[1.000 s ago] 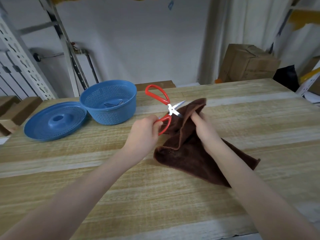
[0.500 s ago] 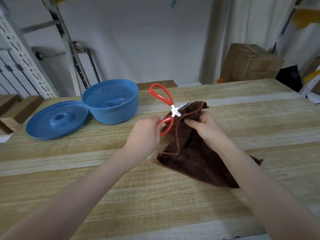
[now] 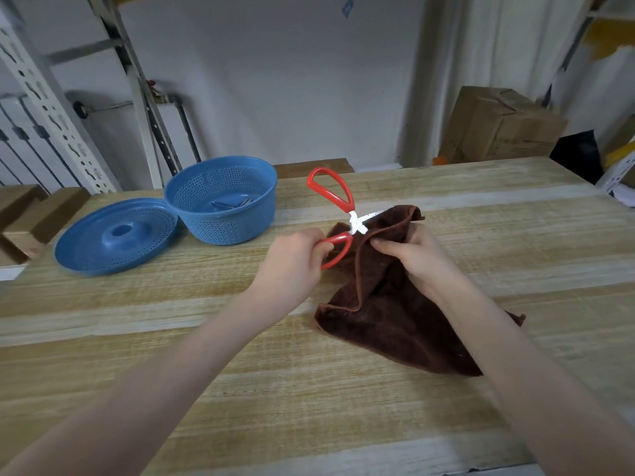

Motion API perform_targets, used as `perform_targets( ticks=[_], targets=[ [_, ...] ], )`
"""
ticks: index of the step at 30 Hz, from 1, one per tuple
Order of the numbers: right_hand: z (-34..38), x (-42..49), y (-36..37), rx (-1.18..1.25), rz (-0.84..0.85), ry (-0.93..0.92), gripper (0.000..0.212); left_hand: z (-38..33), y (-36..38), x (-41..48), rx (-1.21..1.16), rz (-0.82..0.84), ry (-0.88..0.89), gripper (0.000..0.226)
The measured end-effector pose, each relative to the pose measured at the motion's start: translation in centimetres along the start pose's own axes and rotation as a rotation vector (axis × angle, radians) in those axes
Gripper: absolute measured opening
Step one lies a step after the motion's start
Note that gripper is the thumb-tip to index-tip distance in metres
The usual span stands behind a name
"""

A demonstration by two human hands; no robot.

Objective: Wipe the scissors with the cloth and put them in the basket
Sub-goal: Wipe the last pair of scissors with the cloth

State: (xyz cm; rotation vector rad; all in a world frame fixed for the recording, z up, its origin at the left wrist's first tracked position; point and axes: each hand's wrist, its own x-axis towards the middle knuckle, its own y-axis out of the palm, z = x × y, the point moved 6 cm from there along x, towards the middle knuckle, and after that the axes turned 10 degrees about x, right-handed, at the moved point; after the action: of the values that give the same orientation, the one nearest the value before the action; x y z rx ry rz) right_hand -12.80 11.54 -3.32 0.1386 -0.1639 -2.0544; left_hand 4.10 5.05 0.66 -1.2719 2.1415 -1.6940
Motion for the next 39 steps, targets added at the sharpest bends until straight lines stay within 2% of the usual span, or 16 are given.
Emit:
perform_targets(
  ticks=[4, 10, 15, 20, 26, 31, 35, 39],
  targets=[
    [0.6, 0.2, 0.1, -0.118, -0.067, -0.077, 0.010, -0.5, 0.1, 0.1, 0.008, -0.022, 0.009, 0.023],
    [0.7, -0.2, 1.0, -0.226, -0.080, -0.146, 0.016, 0.1, -0.2, 0.5, -0.059, 0.026, -0.085, 0.025],
    [-0.2, 0.5, 0.8, -0.050, -0.034, -0.020, 0.015, 0.0, 0.0, 0.4, -0.015, 0.023, -0.048, 0.023],
    [0.8, 0.9, 1.0, -0.139, 0.022, -0.058, 0.015, -0.3, 0.4, -0.1, 0.022, 0.029, 0.013, 0.021],
    [1.2, 0.9, 1.0, -0.180, -0.044, -0.115, 0.011, -0.3, 0.2, 0.1, 0.022, 0.018, 0.006, 0.020],
    [0.6, 0.4, 0.0, -0.197, 0.005, -0.049, 0.012, 0.1, 0.1, 0.2, -0.035, 0.067, -0.047, 0.024],
    [0.4, 0.0, -0.7, -0.215, -0.070, -0.065, 0.011, 0.1, 0.5, 0.1, -0.076, 0.077, -0.082, 0.026],
    [-0.7, 0.1, -1.2, -0.089, -0.150, -0.012, 0.007, -0.2, 0.4, -0.1, -0.080, 0.053, -0.092, 0.026]
  ],
)
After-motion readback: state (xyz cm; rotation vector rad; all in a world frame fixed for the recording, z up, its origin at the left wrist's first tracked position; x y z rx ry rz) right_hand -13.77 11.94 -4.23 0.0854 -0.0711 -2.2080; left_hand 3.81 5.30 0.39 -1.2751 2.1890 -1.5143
